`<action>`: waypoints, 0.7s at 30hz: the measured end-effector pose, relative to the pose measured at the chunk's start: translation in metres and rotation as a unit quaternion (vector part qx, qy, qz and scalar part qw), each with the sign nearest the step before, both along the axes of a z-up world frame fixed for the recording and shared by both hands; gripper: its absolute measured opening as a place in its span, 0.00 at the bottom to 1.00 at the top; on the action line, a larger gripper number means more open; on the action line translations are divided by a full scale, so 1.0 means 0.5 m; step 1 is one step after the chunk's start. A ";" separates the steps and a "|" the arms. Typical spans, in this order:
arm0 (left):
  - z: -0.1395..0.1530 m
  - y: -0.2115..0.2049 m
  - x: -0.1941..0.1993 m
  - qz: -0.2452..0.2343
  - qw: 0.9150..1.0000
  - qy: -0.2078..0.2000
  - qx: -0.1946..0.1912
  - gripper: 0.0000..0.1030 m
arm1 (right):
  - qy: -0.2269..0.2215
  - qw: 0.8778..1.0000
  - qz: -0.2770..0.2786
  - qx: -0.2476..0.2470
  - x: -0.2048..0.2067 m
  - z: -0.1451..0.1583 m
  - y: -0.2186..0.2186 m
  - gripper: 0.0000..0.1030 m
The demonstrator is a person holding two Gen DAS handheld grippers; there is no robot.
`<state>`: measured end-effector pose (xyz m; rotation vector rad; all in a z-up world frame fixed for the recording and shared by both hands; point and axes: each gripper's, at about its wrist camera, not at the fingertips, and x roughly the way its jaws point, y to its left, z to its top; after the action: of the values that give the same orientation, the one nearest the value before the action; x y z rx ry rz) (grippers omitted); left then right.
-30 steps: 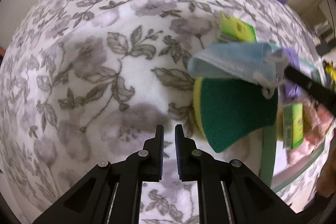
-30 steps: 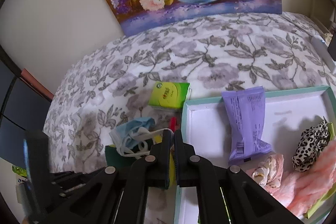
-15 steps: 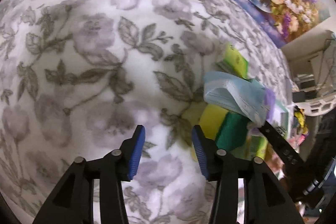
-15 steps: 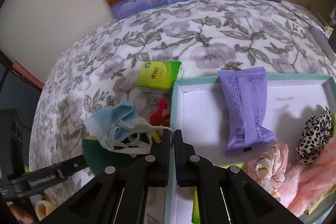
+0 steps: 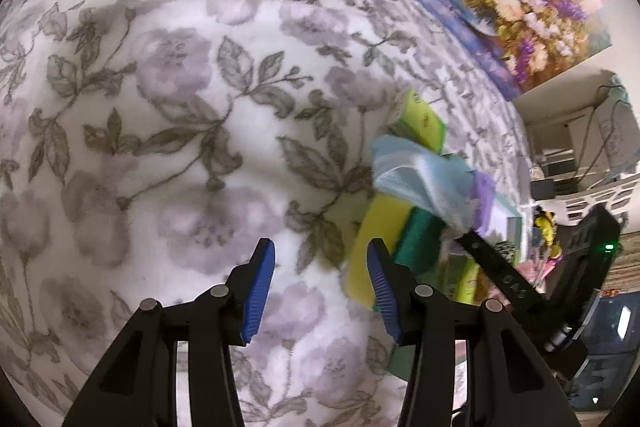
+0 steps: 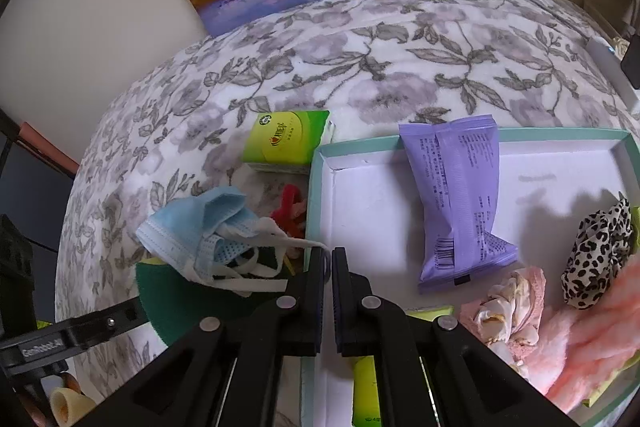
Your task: Organize soft objects
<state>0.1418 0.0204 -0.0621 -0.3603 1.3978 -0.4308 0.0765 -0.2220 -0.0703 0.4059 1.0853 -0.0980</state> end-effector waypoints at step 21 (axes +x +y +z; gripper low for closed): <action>0.035 -0.038 -0.003 -0.025 0.999 -0.041 -0.005 0.58 | 0.011 1.000 -0.001 0.003 0.000 -0.007 -0.002 0.04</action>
<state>0.1403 0.0013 -0.0446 -0.3129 1.3267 -0.4883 0.0765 -0.2230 -0.0737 0.4128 1.1067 -0.1012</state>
